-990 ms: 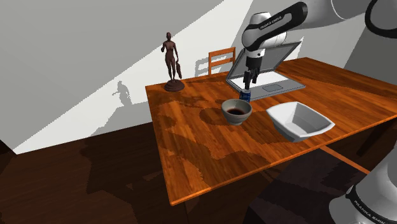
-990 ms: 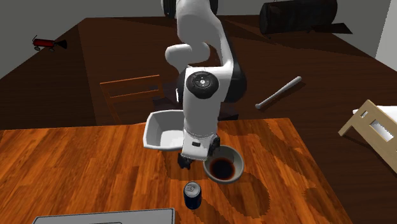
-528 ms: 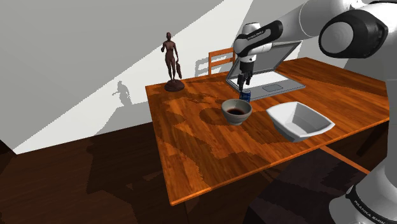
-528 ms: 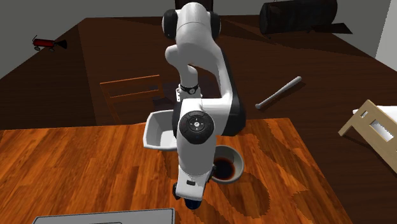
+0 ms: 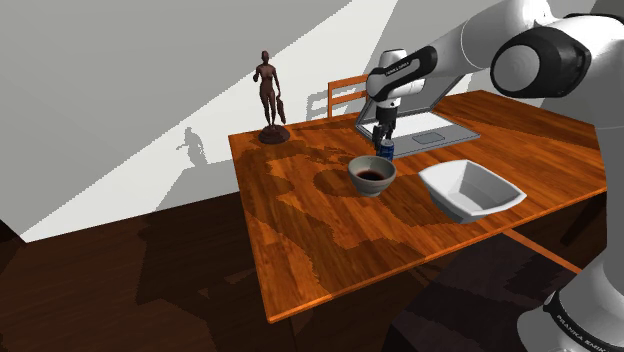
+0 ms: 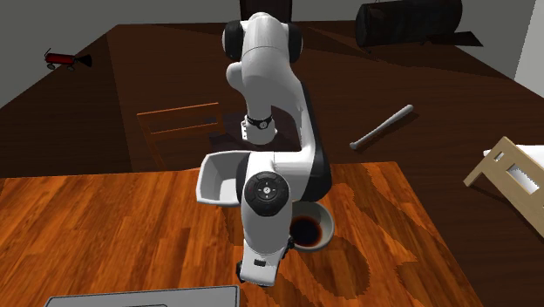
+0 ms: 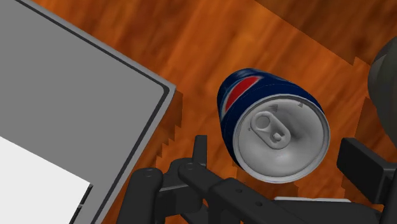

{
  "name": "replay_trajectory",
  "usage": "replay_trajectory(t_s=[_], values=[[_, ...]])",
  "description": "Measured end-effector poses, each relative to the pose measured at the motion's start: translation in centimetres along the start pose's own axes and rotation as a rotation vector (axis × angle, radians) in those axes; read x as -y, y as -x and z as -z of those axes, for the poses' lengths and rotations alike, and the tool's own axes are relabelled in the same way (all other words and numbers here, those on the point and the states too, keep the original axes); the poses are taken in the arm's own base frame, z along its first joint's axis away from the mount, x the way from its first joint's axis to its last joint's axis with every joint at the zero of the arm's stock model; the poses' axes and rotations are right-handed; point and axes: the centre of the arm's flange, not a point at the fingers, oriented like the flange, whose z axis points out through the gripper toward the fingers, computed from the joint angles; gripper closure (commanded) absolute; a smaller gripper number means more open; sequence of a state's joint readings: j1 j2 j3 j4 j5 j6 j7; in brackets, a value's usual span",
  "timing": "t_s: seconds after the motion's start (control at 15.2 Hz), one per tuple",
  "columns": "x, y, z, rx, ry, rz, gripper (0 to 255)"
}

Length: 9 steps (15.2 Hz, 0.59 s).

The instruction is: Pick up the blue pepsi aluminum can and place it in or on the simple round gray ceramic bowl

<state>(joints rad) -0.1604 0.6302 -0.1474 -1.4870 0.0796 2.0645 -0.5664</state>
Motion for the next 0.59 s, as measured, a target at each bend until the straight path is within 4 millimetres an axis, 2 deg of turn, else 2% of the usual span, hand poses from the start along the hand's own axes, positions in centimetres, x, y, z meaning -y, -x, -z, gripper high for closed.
replay_trajectory(t_s=[0.4, 0.46, 0.59], values=[[0.00, 0.05, -0.26, -0.001, 0.000, 0.000, 0], [0.00, 0.05, -0.26, -0.001, 0.000, 0.000, 255], [0.02, 0.03, -0.21, -0.001, 0.001, 0.000, 255]])
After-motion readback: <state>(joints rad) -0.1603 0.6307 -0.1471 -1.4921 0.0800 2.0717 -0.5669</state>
